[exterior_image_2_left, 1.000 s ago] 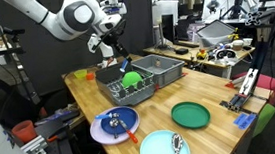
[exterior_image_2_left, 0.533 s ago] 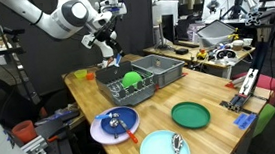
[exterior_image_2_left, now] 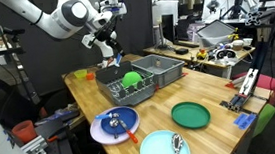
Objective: Put the fork on the drying rack.
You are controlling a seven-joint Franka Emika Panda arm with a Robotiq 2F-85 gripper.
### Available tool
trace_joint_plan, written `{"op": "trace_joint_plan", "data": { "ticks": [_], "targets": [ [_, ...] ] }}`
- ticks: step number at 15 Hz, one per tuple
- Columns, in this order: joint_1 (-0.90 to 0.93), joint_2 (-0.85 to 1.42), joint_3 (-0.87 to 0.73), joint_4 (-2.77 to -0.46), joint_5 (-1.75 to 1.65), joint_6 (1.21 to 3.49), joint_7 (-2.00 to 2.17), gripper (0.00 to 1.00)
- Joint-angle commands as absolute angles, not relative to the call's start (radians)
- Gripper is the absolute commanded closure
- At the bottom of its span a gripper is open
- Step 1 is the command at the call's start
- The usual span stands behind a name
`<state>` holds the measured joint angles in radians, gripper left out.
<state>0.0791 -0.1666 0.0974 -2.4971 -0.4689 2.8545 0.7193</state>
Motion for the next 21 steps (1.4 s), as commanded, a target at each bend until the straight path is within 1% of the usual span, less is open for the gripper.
{"op": "trace_joint_plan", "data": {
  "ticks": [1, 8, 11, 13, 14, 16, 21],
  "targets": [
    [0.09, -0.164, 0.11, -2.482, -0.491, 2.847, 0.696, 0.93],
    [0.15, -0.107, 0.175, -2.378, -0.61, 2.872, 0.57, 0.93],
    [0.196, -0.064, 0.17, -2.343, -0.546, 2.931, 0.425, 0.93],
    [0.228, -0.033, 0.164, -2.342, -0.445, 2.967, 0.293, 0.93],
    [0.208, -0.064, 0.18, -2.353, -0.504, 2.926, 0.403, 0.72],
    [0.219, -0.04, 0.179, -2.349, -0.459, 2.948, 0.334, 0.72],
    [0.22, -0.037, 0.175, -2.343, -0.458, 2.951, 0.324, 0.72]
  ]
}}
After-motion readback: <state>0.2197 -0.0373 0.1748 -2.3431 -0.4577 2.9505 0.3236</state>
